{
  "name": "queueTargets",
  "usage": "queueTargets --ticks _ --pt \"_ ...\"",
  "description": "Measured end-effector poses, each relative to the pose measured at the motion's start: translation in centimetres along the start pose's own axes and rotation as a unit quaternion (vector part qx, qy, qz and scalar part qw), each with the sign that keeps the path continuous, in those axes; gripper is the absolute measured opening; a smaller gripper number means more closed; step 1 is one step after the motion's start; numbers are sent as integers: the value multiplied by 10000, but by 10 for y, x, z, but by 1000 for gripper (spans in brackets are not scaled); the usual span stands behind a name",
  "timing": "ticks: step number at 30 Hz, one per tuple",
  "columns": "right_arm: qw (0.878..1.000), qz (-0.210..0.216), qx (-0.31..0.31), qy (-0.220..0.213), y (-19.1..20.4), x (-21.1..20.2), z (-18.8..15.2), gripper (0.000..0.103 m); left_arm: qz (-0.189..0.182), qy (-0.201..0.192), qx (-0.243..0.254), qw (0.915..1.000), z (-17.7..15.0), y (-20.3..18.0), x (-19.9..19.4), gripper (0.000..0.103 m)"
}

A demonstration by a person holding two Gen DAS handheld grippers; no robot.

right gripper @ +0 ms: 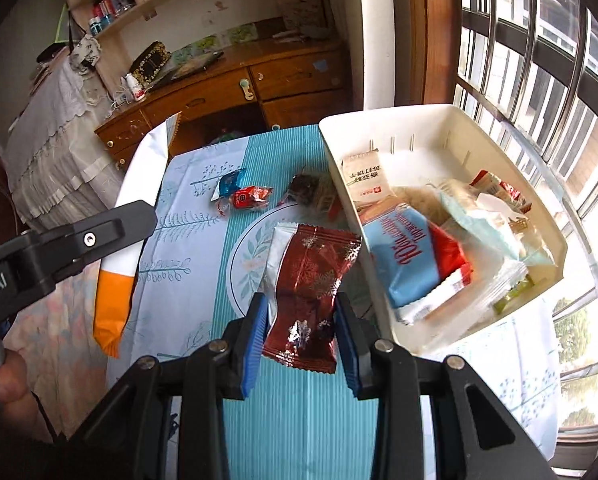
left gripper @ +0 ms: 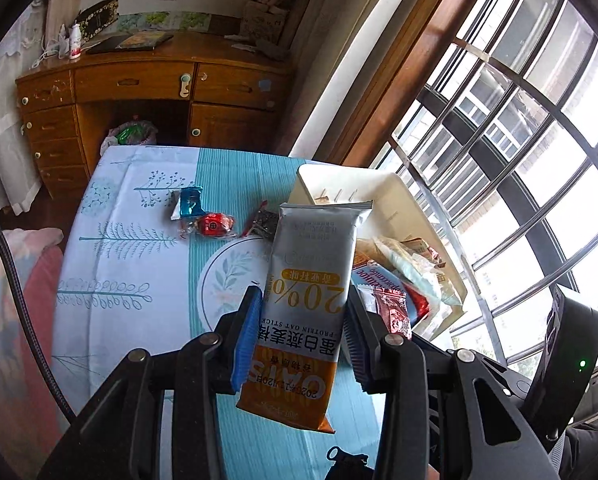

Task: Organize snacks
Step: 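Lift the OATS bar and candy packet and carry them over the tray, then open both grippers to drop the bar and packet into the tray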

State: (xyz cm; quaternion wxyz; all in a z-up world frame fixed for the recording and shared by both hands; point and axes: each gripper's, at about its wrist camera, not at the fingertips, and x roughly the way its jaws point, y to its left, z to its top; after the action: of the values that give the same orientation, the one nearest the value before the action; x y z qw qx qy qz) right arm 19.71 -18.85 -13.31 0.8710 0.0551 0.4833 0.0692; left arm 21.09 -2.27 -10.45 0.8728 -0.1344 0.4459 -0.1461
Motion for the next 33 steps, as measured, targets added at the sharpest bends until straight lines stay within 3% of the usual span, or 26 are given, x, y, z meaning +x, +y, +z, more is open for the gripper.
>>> queueTargets --ticks 11,21,33 --pt "9945 -106 -917 -488 -58 -37 4 34 31 -275 -80 9996 -7 -71 20 38" --pt "9826 -628 -1578 -746 -103 -40 2 34 211 -499 59 9985 9 -117 48 39" --pt "9835 -746 -1564 -525 -149 -19 7 35 469 -469 132 9977 44 -143 99 39"
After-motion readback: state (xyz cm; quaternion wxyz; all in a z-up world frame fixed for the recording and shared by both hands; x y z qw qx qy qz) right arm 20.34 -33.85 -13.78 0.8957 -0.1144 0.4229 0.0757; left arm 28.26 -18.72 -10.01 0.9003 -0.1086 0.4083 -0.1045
